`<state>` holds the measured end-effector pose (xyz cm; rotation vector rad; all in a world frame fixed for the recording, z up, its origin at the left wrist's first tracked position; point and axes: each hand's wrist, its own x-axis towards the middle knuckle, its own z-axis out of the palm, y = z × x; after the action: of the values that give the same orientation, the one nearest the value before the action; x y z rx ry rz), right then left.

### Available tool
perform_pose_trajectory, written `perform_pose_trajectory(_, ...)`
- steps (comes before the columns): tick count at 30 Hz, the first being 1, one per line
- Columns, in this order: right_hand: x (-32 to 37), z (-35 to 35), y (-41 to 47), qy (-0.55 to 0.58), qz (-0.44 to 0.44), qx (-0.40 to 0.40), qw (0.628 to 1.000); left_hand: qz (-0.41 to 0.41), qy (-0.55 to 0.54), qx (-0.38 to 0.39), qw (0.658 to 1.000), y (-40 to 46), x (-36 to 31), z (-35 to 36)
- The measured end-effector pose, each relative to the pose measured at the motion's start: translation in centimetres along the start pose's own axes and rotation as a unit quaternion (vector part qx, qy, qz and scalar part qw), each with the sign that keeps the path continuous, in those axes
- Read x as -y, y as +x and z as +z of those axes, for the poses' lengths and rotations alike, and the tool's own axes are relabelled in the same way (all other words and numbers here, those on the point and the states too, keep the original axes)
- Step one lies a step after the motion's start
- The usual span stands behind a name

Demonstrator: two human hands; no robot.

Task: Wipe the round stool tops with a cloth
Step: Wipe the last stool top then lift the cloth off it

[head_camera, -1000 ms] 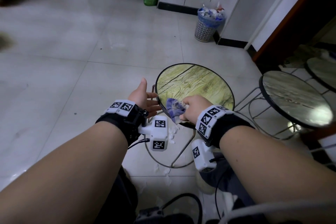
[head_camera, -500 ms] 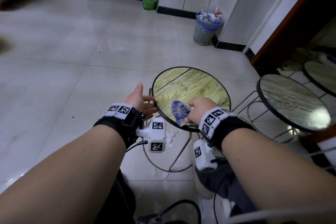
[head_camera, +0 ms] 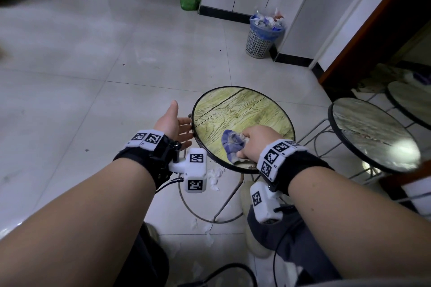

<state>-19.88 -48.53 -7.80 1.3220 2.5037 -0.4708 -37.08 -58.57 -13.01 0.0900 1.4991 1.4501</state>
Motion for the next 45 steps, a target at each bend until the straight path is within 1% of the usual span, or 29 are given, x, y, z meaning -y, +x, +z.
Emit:
perform_pose_trajectory(12,2.1,-0.6,2.2,-0.016,0.015,-0.007,1.000,-0.013,-0.020,0.039,0.999,1.1,-1.4,-1.1)
perform_pose_trajectory(30,4.7,-1.7,7.1,-0.014,0.015,-0.006,1.000,-0.009,-0.057,0.032,0.998,2.9,-2.6,-1.3)
perform_pose_trajectory(36,5.2,-2.1,8.6,-0.026,0.005,-0.005,1.000,-0.016,-0.063,0.013,0.998,3.7,-2.7,-1.5)
perform_pose_trajectory(45,5.8,-2.4,10.8,-0.046,-0.004,-0.017,0.999,-0.016,-0.076,0.011,0.997,4.6,-2.9,-1.4)
